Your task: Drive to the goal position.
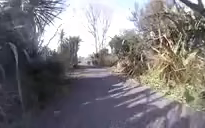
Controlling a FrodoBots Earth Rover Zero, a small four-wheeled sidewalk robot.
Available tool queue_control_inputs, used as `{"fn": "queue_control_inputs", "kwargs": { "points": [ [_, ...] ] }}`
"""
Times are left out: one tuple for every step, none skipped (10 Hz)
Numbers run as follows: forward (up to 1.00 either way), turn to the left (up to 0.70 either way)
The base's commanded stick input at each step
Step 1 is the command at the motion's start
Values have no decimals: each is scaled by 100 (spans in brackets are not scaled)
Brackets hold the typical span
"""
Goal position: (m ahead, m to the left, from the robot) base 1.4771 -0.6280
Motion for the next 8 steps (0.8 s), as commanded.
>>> {"fn": "queue_control_inputs", "kwargs": {
  "points": [
    [45, 0],
    [45, 0],
    [45, 0],
    [45, 0],
    [45, 0],
    [45, 0],
    [45, 0],
    [45, 0]
  ]
}}
